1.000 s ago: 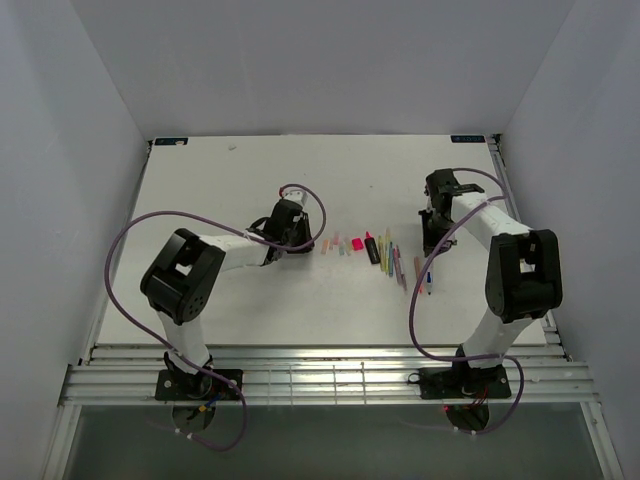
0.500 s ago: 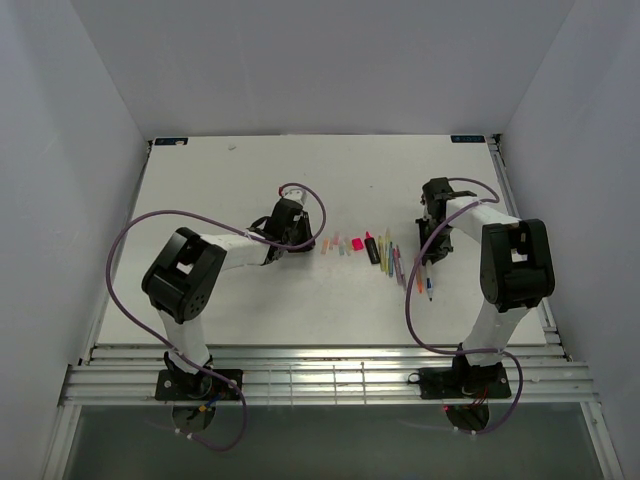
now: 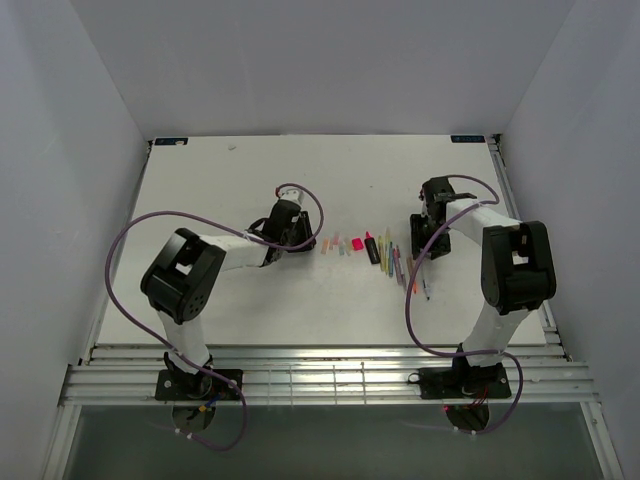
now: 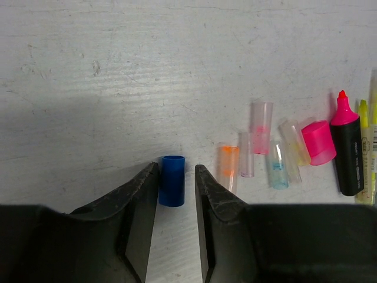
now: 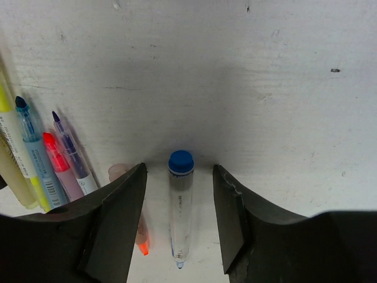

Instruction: Open the pen caps

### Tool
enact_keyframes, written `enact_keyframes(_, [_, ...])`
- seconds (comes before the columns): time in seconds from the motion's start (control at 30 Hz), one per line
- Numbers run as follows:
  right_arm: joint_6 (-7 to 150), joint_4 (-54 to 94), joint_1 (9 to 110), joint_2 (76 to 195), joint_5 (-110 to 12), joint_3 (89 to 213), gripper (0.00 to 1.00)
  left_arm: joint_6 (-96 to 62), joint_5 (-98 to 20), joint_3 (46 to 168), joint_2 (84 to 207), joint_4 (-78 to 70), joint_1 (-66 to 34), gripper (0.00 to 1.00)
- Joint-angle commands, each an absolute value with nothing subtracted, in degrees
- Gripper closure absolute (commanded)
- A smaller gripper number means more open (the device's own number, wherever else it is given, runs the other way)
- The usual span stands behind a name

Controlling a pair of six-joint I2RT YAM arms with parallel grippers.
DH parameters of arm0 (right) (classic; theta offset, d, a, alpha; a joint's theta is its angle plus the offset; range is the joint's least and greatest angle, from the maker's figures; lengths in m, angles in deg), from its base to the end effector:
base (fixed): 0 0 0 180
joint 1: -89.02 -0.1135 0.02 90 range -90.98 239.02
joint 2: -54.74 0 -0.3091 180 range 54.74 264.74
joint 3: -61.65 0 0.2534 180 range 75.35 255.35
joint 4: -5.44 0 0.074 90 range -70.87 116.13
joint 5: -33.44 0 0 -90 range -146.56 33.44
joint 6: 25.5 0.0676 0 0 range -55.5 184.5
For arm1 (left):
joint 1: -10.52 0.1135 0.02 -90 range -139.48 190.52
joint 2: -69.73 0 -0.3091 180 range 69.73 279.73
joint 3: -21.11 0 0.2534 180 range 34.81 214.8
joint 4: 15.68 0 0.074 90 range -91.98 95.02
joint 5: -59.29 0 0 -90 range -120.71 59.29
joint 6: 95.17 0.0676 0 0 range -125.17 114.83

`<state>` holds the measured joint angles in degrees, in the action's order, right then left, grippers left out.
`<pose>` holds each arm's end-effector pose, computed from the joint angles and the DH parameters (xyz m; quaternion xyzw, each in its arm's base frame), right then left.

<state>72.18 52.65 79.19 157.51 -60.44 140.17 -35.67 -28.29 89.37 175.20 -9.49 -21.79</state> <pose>0.3598 0.0577 0.1768 -0.0131 0.9863 -0.0085 0.1642 0.3456 -0.2152 0.1609 0.0062 0.9183 -0.1895 0.3476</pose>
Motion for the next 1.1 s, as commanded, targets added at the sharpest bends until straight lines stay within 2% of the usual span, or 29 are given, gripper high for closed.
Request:
enact_keyframes(0.0, [71.97,49.72,79.44,157.93,-60.25,138.19,0.44,-36.10,-26.84,87.72,172.92,-8.48,-21.21,0.57])
enact_keyframes(0.4, [72.50,51.04,79.35,151.52,-61.13,138.98,0.38,-36.72,-26.84,87.54,170.63,-7.78,-21.03,0.54])
enact_keyframes(0.57, [73.11,50.86,79.17,148.18,-61.92,138.02,0.26,-37.07,-26.93,87.54,169.23,-7.17,-21.03,0.53])
enact_keyframes(0.77, [73.81,51.22,78.12,144.49,-64.20,136.17,0.17,-37.42,-27.54,87.01,166.07,-6.82,-21.03,0.51])
enact_keyframes(0.83, [74.08,51.04,77.51,142.82,-64.65,134.60,0.04,-37.51,-27.72,86.58,164.75,-6.55,-21.03,0.50])
enact_keyframes(0.87, [74.60,50.52,77.33,142.38,-64.65,133.89,0.10,-37.60,-27.81,86.31,163.09,-6.55,-21.03,0.49])
enact_keyframes(0.97, [75.92,50.33,75.92,140.44,-64.65,130.99,0.10,-37.86,-28.33,85.00,159.40,-6.64,-21.03,0.46])
enact_keyframes(1.07, [77.32,50.95,73.12,137.98,-67.01,128.88,0.10,-38.21,-29.04,83.77,156.49,-6.03,-21.12,0.34])
